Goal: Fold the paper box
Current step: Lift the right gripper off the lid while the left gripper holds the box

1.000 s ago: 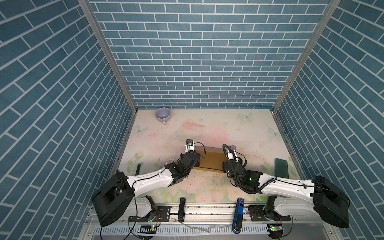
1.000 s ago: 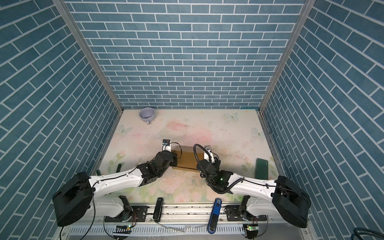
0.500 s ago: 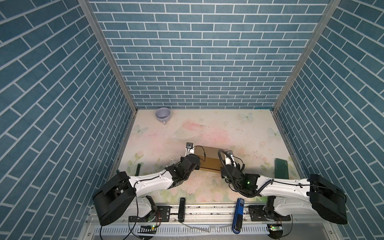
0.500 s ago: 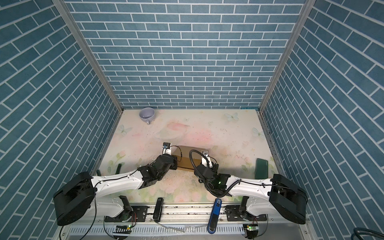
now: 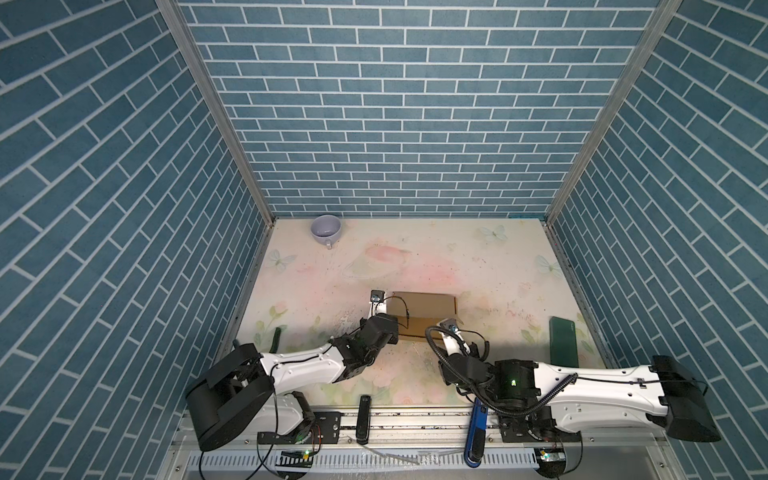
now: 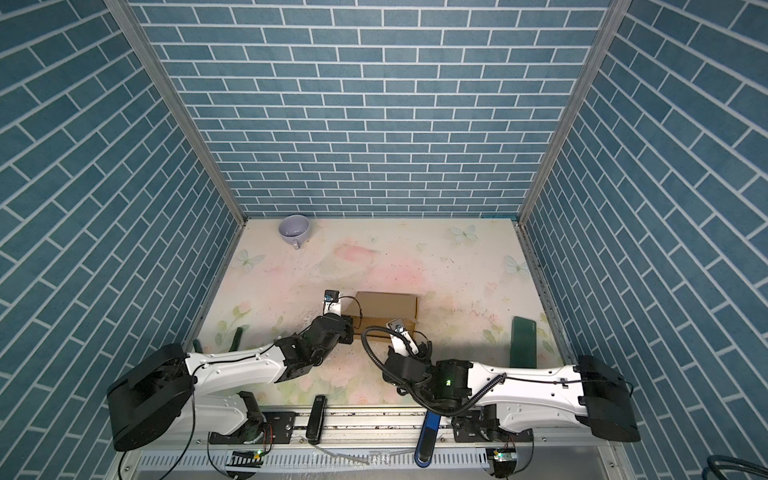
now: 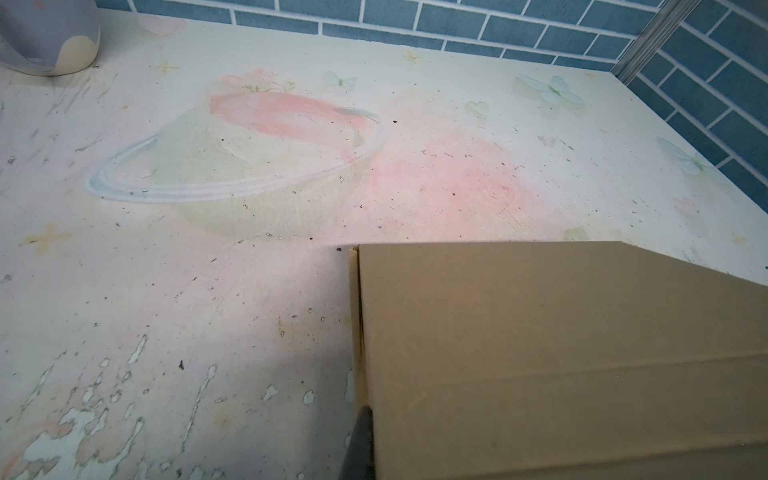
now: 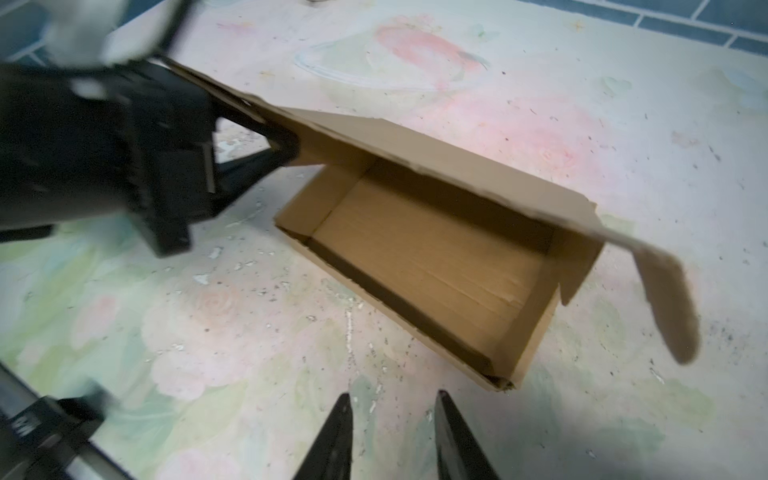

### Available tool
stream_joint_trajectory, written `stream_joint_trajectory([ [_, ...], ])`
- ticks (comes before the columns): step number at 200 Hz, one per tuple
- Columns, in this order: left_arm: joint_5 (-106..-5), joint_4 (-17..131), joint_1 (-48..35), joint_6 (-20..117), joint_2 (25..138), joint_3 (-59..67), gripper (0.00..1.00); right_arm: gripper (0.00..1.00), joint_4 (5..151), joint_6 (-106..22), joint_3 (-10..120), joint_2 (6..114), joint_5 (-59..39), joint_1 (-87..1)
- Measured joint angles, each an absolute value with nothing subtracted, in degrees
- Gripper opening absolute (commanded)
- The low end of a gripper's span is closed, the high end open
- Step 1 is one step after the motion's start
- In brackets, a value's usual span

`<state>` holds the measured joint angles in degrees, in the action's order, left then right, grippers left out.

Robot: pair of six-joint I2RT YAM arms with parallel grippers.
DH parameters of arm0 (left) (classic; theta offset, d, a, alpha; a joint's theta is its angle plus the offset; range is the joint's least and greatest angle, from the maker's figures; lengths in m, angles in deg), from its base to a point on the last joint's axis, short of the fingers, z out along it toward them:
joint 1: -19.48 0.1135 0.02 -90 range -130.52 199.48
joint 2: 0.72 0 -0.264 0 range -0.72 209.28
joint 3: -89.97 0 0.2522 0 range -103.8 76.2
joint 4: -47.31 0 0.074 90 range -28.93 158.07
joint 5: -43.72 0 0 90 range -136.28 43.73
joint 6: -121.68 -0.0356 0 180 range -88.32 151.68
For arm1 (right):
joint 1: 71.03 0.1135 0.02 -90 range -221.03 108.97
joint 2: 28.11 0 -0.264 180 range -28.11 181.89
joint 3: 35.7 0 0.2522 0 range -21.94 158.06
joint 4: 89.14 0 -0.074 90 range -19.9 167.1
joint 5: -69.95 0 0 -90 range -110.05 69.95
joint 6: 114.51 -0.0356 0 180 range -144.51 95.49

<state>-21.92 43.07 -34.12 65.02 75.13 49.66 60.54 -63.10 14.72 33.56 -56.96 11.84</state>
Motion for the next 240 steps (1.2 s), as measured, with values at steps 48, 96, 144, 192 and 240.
stream_joint_trajectory([
  [48, -20.8, 42.8, -35.0, 65.6, 75.1, 49.9, 0.0, 0.35, 56.2, -58.6, 26.6, 34.9, -58.2, 13.1],
  [96, -18.9, 42.8, -36.7, 65.7, 76.0, 49.9, 0.0, 0.29, 56.3, -54.0, 27.1, 31.7, -60.8, 9.5],
  [144, -16.9, 42.8, -38.2, 65.7, 78.1, 48.8, 0.0, 0.25, 59.6, -53.1, 29.6, 37.3, -57.7, -1.4],
  [192, -16.0, 43.6, -39.1, 65.7, 78.8, 47.9, 0.01, 0.2, 65.5, -54.7, 29.0, 47.7, -52.9, -3.9],
  [240, -16.4, 46.3, -39.5, 65.8, 78.0, 48.3, 0.25, 0.19, 70.8, -58.7, 23.5, 49.9, -50.4, -4.4],
])
